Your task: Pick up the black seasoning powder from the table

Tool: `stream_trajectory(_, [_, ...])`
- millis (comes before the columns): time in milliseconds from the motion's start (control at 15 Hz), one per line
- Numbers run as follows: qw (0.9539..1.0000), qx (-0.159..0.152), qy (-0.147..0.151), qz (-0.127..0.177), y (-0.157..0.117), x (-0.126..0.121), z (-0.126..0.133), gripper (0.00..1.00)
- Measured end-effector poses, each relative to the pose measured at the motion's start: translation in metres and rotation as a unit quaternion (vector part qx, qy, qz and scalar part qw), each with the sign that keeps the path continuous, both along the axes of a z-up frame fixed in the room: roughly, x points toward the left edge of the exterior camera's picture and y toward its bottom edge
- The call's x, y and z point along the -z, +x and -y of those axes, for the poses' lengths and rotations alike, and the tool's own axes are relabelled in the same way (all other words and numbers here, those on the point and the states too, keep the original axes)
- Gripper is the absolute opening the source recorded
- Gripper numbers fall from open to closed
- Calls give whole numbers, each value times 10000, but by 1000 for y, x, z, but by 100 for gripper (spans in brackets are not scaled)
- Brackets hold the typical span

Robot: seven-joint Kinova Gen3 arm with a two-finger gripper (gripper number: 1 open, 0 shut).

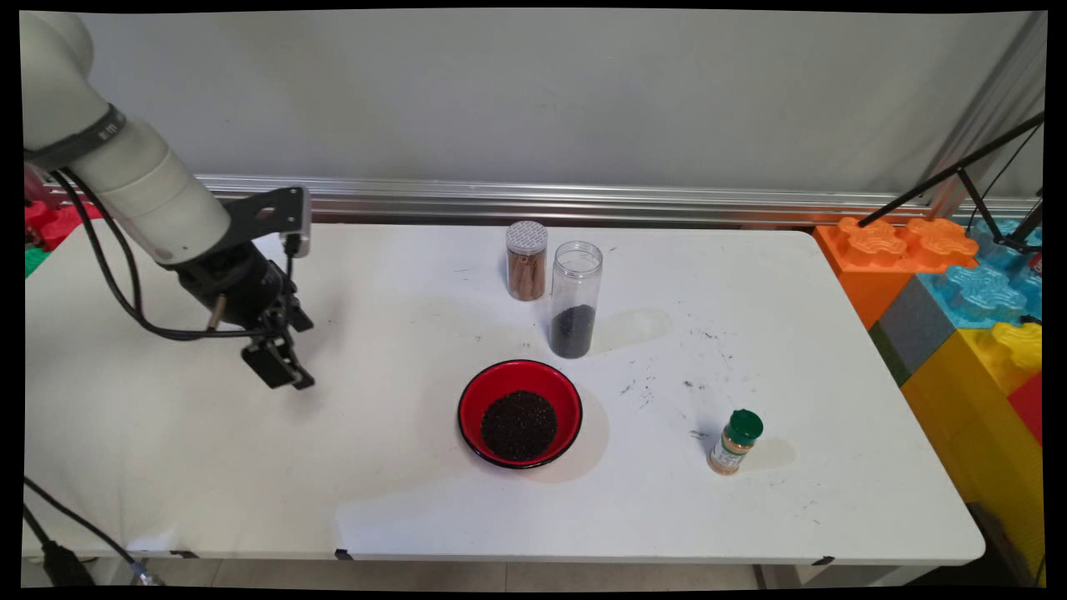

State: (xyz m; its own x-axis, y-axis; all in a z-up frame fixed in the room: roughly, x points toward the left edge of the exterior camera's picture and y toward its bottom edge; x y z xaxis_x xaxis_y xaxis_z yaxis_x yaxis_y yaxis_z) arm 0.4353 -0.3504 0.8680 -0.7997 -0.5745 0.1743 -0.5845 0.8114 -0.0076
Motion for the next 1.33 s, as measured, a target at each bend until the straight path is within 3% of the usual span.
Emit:
stream_trajectory(333, [9994, -184, -153, -238, -46, -5, 5, 100])
stream_trajectory(800, [9977, -269, -436, -449, -79, -7, 42, 100])
stream_trajectory(1067, [9956, -222, -473, -783, -98, -3, 65, 100])
stream_trajectory(1333, [9909, -231, -733, -1103, -117, -2, 81, 100])
